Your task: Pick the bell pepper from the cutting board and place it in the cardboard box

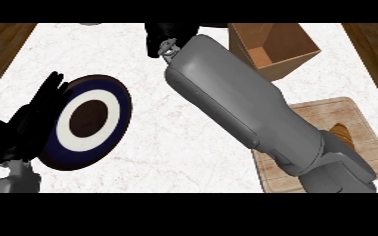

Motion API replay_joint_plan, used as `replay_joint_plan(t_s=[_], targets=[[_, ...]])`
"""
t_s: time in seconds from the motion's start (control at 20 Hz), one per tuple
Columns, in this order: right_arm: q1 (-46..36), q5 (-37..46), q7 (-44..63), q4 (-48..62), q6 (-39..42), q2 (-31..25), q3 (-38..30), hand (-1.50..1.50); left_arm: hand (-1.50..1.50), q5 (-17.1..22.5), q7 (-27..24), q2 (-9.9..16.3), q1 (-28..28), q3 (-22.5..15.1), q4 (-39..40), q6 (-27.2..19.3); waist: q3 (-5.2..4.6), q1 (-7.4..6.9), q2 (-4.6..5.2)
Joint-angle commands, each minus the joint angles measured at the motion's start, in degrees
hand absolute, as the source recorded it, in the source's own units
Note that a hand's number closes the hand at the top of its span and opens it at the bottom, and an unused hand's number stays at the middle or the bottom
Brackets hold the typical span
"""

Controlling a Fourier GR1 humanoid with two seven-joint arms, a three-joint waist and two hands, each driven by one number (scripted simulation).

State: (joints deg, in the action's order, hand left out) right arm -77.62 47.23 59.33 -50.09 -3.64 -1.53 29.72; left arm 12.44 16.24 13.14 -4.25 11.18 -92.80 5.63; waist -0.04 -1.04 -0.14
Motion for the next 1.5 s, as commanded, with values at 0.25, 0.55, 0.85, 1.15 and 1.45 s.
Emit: replay_joint_plan(t_s=[0.25,0.55,0.85,1.15,1.45], targets=[[-3.4,5.0,5.6,0.4,1.3,-4.8,-7.1,1.5,0.0,0.7,0.4,0.5,-0.9,1.3,0.7,0.1,0.03,0.85,0.02],[2.1,6.3,-2.3,3.3,1.8,-8.3,-9.0,1.5,0.0,1.2,-0.6,1.5,-0.8,1.8,1.4,2.3,0.01,0.54,0.27],[4.9,8.2,-10.0,5.8,-3.4,-9.2,-12.1,1.5,0.0,1.6,1.5,0.9,-0.7,1.7,-1.1,1.5,0.03,0.28,0.3],[10.5,8.1,-18.2,10.3,-9.7,-10.7,-15.1,1.5,0.0,-0.6,-0.1,-1.3,3.9,-0.4,-4.2,1.1,0.05,0.1,0.35],[11.9,1.8,-21.8,18.0,-8.0,-8.3,-21.1,1.5,0.0,-0.6,-3.6,-1.2,1.3,0.9,1.5,1.8,0.02,-0.32,0.74]])
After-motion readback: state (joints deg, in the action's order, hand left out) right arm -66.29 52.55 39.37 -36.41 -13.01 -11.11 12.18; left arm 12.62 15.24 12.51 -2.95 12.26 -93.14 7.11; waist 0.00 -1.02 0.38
